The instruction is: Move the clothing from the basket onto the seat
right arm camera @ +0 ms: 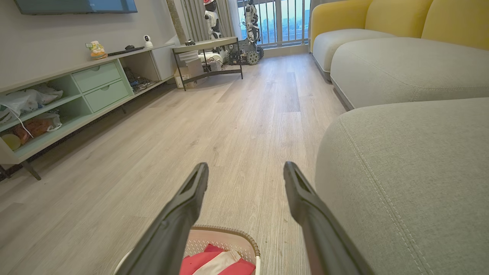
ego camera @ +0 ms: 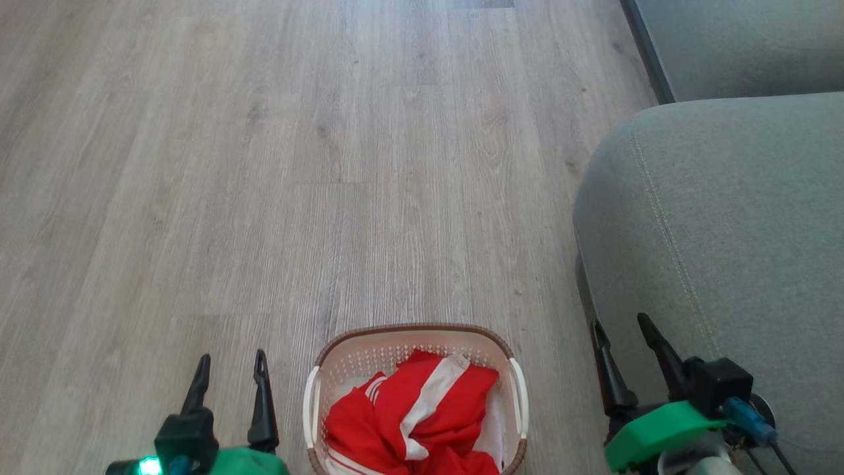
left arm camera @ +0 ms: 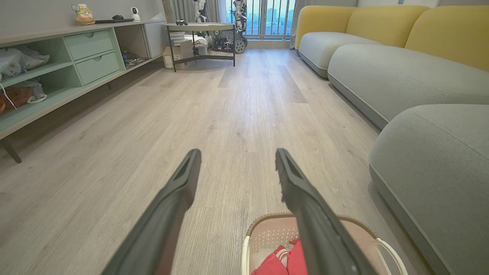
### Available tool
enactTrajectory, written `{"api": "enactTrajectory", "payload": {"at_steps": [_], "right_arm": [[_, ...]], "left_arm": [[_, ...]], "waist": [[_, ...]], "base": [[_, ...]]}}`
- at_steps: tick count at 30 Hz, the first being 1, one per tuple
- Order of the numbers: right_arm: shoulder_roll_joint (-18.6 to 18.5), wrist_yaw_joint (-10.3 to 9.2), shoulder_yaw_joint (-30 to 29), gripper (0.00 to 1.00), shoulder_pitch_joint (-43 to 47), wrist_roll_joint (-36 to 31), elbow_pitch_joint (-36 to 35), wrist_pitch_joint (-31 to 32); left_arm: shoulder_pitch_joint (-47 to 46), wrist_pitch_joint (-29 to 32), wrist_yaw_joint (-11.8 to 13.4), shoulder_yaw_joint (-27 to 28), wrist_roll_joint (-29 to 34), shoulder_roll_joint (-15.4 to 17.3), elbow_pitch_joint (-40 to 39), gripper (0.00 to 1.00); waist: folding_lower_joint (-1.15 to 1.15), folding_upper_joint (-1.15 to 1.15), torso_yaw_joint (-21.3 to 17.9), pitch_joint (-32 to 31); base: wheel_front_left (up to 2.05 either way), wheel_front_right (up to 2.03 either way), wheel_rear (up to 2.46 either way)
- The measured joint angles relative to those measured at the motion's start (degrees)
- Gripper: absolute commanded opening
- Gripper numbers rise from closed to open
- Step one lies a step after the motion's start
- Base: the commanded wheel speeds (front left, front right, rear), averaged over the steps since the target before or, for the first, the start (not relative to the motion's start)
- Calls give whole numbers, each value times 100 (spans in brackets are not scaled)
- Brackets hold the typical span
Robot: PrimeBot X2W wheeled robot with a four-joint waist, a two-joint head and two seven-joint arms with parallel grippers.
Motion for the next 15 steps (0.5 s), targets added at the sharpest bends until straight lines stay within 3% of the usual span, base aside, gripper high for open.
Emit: {"api": "enactTrajectory", "payload": {"at_steps": [15], "right_arm": [[0,0,-32,100,-2,2,-65,-1]], "left_arm": [[-1,0,-68,-23,19,13,136,100]], "waist": [[0,0,-8,81]], "base": [[0,0,0]]}}
